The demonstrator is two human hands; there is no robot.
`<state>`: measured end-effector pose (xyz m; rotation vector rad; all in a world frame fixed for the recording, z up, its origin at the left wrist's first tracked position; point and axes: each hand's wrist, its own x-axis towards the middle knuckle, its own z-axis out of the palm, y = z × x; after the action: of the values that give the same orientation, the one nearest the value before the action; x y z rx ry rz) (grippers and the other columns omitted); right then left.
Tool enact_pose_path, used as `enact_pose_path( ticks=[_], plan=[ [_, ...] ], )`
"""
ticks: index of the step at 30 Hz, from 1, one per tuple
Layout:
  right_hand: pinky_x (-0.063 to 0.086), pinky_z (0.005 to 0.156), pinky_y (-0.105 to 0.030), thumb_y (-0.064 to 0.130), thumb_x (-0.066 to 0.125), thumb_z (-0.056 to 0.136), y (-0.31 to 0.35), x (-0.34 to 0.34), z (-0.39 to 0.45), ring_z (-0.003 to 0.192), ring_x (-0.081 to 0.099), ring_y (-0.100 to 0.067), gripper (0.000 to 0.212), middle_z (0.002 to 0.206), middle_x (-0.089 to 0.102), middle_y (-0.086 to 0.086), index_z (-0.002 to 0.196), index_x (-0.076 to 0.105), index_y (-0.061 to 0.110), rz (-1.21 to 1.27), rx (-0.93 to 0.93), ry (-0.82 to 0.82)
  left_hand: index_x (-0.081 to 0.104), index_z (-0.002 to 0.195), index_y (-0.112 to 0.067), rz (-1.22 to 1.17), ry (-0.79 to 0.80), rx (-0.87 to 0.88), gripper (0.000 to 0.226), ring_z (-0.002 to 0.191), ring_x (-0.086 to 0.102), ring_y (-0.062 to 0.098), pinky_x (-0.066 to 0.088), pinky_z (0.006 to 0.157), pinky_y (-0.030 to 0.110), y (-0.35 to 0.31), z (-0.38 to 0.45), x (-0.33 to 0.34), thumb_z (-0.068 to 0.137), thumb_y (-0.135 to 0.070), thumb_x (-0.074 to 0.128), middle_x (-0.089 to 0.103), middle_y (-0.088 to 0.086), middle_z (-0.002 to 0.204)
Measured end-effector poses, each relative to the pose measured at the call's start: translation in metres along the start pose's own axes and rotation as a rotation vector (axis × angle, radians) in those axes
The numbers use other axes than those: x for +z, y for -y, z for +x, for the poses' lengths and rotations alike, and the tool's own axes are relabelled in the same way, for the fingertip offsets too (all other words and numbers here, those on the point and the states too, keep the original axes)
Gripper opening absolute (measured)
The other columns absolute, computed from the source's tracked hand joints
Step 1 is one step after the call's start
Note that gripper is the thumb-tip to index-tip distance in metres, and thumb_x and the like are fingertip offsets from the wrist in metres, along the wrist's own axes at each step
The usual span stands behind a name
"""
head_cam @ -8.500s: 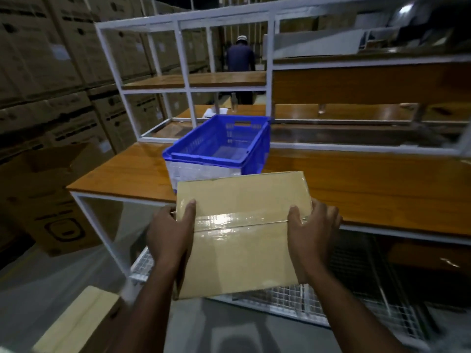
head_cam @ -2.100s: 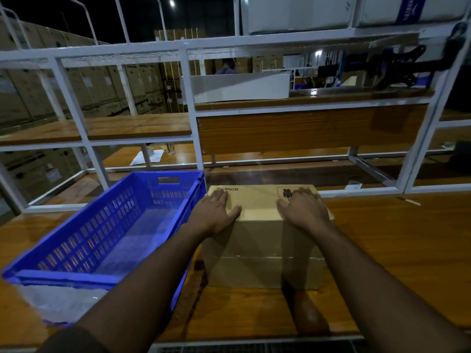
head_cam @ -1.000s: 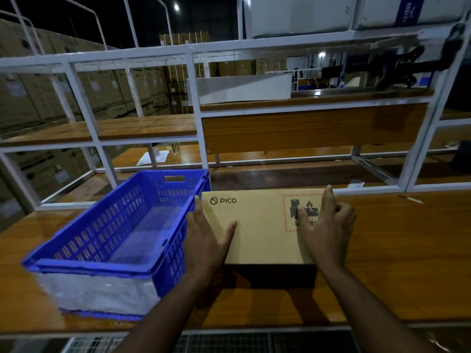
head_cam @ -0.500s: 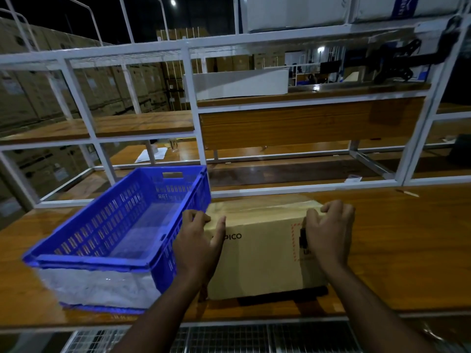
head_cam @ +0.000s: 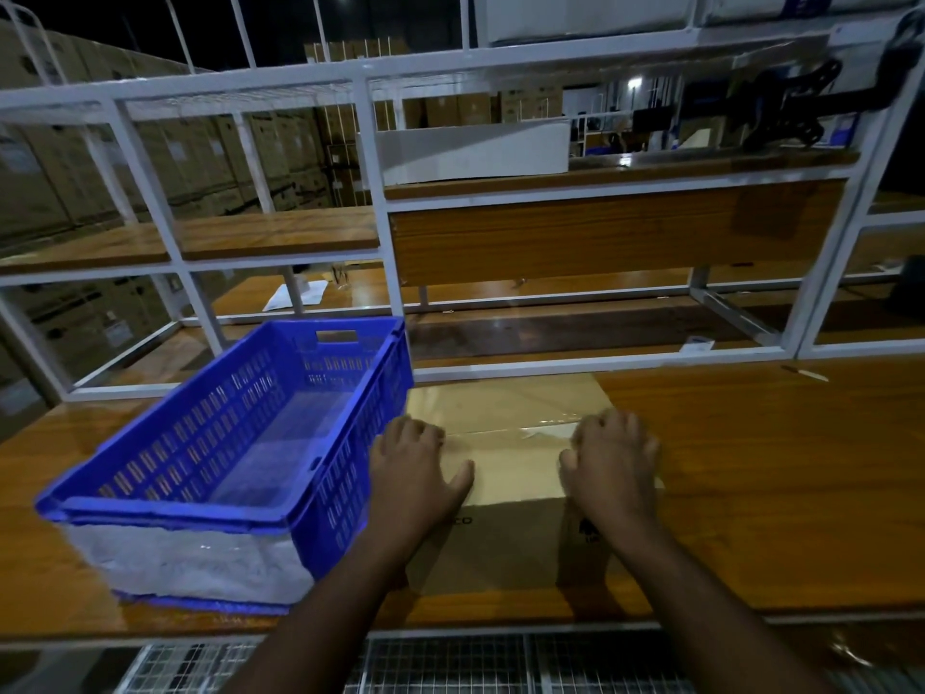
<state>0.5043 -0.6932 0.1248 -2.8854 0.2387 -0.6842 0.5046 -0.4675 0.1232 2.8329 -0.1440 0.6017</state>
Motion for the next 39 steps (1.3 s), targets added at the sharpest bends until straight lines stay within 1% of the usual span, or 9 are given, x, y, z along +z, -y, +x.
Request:
enact_pose_path(
  ticks=[5,10,13,15,18,21,28,33,39],
  plan=[
    [0.047,0.093,-0.024,0.033,0.060,0.095,0.030,0.006,0.004,0.105,0.056,-0.010,0.027,0.122,0.063,0.004,0.118,0.071,0.025,0.184,-0.188,0.113,0.042,0.151,-0.025,-0.049,0.270,0.167,0.058,0.147,0.031,0.017,0.016,0.125,0.044,-0.023,0.011,0.010,0.102,-0.055,0.037,0.039,0.002,0.157],
    [0.051,0.087,-0.025,0.038,0.059,0.096,0.031,0.007,0.013,0.091,0.057,-0.011,0.027,0.107,0.066,0.004,0.109,0.075,0.023,0.115,-0.185,0.111,0.051,0.146,-0.026,-0.045,0.267,0.153,0.057,0.138,0.041,0.016,0.027,0.120,0.043,-0.019,0.016,0.013,0.098,-0.057,0.042,0.047,-0.001,0.149],
    [0.047,0.098,-0.035,0.041,0.055,0.095,0.044,0.010,0.024,0.107,0.056,-0.016,0.034,0.120,0.063,0.000,0.119,0.067,0.019,0.035,-0.248,0.140,0.060,0.134,-0.024,-0.058,0.211,0.156,0.051,0.124,0.049,0.017,0.037,0.109,0.038,-0.023,0.023,0.012,0.096,-0.056,0.047,0.054,-0.002,0.132],
    [0.040,0.108,-0.041,0.037,0.053,0.097,0.049,0.015,0.026,0.123,0.048,-0.021,0.039,0.135,0.053,-0.004,0.131,0.054,0.019,0.025,-0.300,0.164,0.056,0.130,-0.022,-0.085,0.201,0.150,0.047,0.125,0.048,0.020,0.035,0.111,0.037,-0.024,0.026,0.014,0.097,-0.054,0.047,0.052,0.001,0.131],
    [0.022,0.121,-0.043,0.029,0.044,0.102,0.047,0.021,0.032,0.144,0.032,-0.022,0.049,0.156,0.037,-0.006,0.149,0.039,0.017,0.065,-0.412,0.267,0.028,0.156,-0.015,-0.018,0.357,0.164,0.066,0.155,0.012,0.020,0.006,0.126,0.047,-0.021,0.029,0.020,0.103,-0.054,0.032,0.019,0.006,0.167],
    [0.016,0.122,-0.039,0.029,0.039,0.104,0.044,0.021,0.039,0.149,0.024,-0.019,0.051,0.162,0.030,-0.004,0.153,0.034,0.015,0.052,-0.485,0.396,0.014,0.161,-0.017,0.017,0.459,0.194,0.068,0.156,-0.001,0.014,-0.005,0.126,0.048,-0.017,0.033,0.022,0.104,-0.054,0.023,0.006,0.004,0.170],
    [0.047,0.099,-0.036,0.036,0.046,0.101,0.050,0.019,0.046,0.115,0.057,-0.018,0.038,0.132,0.061,-0.003,0.132,0.058,0.017,0.051,-0.427,0.298,0.002,0.162,-0.018,0.045,0.462,0.116,0.073,0.156,-0.006,0.012,-0.006,0.126,0.048,-0.013,0.040,0.022,0.104,-0.059,0.016,-0.002,0.001,0.170],
    [0.015,0.122,-0.046,0.056,0.029,0.101,0.045,0.035,0.053,0.151,0.019,-0.023,0.070,0.164,0.023,-0.006,0.157,0.026,0.013,0.030,-0.244,0.386,0.006,0.163,-0.016,0.030,0.415,-0.022,0.079,0.156,-0.006,0.011,-0.010,0.124,0.054,-0.011,0.048,0.021,0.101,-0.066,0.014,-0.001,0.000,0.170],
    [0.021,0.120,-0.049,0.057,0.037,0.099,0.045,0.041,0.062,0.147,0.030,-0.021,0.066,0.160,0.035,-0.004,0.150,0.039,0.015,0.034,-0.216,0.349,0.010,0.162,-0.016,0.022,0.394,-0.073,0.084,0.156,-0.003,0.013,-0.002,0.125,0.055,-0.008,0.052,0.021,0.099,-0.069,0.022,0.001,0.000,0.170]
  ],
)
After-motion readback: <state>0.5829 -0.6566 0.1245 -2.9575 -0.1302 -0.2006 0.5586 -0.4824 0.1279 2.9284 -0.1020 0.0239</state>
